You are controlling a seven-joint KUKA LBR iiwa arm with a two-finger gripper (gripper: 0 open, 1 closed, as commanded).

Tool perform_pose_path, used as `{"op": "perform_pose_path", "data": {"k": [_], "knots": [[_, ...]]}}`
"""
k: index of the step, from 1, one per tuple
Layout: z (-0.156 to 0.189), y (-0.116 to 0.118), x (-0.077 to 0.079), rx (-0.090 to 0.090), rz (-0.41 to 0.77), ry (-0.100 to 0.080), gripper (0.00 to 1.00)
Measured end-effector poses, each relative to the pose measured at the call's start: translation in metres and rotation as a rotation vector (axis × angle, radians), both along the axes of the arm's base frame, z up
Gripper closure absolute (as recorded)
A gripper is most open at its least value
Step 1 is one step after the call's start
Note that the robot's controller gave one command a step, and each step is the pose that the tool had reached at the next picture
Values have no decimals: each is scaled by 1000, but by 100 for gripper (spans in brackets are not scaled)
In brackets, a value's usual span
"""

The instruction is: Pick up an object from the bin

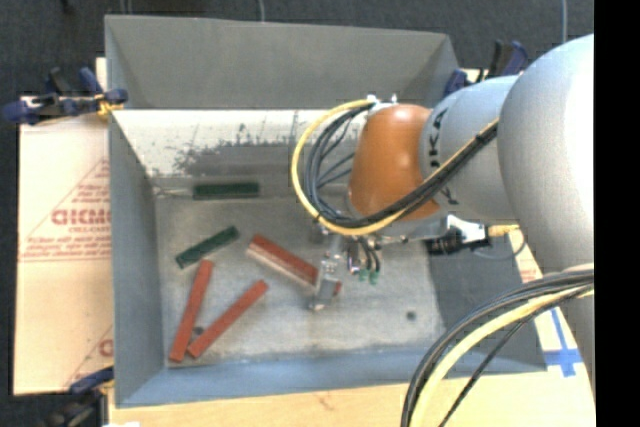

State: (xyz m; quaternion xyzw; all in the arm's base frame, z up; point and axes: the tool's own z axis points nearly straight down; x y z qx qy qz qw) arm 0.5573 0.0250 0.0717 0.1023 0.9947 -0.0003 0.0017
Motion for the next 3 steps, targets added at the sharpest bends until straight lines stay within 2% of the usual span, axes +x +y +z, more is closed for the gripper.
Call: {"op": "perform_pose_path", "data": {"k": [1, 3], "knots": [[0, 2, -8, 1, -143, 1, 100], [2, 1, -8, 1, -143, 1, 100]]}}
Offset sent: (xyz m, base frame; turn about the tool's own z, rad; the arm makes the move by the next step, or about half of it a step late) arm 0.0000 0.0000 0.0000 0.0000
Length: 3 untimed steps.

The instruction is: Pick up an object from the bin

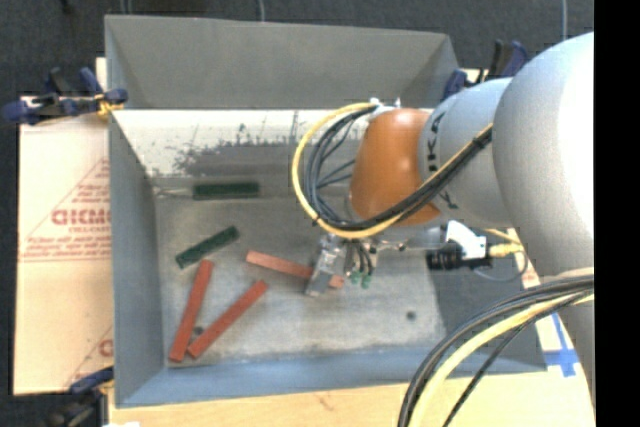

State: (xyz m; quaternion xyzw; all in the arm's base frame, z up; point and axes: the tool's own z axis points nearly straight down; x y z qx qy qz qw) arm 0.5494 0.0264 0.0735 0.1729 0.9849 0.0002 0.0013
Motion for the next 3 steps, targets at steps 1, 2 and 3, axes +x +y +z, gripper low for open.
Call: {"op": "perform_pose_path", "data": {"k": [1, 2, 3], "knots": [[11, 0, -2, 0, 1, 8, 100], [33, 0, -2, 0, 2, 7, 100], [50, -1, 0, 0, 3, 1, 100]]}}
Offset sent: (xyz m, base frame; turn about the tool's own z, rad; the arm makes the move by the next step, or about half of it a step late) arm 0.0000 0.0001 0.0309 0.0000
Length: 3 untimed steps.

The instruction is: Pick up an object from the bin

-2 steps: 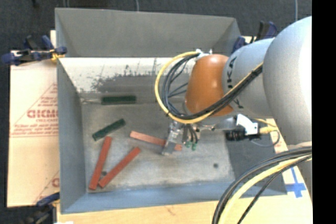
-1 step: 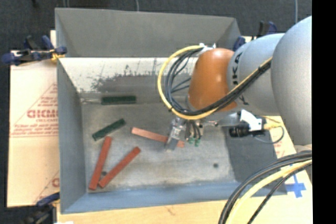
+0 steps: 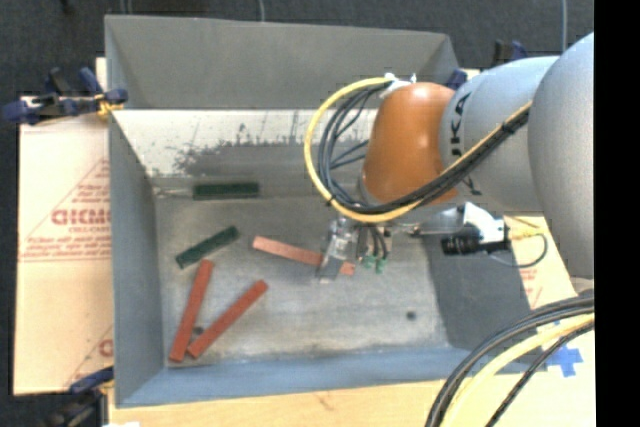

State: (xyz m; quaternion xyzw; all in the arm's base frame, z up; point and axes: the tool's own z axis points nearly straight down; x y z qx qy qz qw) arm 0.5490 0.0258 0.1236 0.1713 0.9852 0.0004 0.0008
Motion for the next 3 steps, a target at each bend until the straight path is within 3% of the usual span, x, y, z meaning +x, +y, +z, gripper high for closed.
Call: {"op": "perform_pose_path", "data": {"k": [3], "knots": [[32, -1, 1, 0, 3, -2, 100]]}}
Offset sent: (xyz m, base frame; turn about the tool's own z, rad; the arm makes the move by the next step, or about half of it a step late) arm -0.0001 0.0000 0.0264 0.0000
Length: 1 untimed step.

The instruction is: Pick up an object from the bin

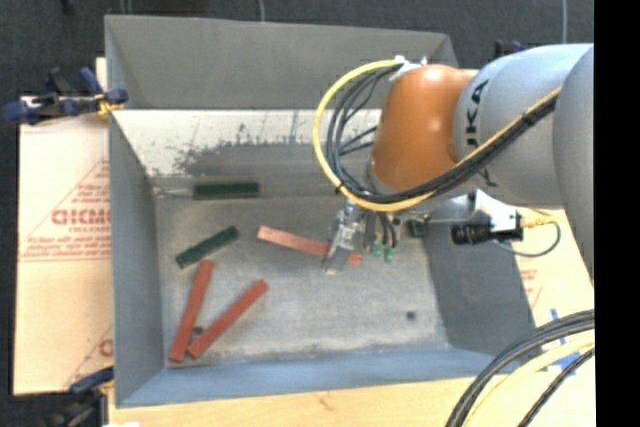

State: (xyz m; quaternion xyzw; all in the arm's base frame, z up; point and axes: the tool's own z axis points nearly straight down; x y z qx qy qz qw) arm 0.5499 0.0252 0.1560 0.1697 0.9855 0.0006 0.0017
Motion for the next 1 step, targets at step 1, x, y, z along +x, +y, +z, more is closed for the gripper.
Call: {"op": "perform_pose_path", "data": {"k": [1], "knots": [[7, 0, 1, 0, 1, -1, 100]]}}
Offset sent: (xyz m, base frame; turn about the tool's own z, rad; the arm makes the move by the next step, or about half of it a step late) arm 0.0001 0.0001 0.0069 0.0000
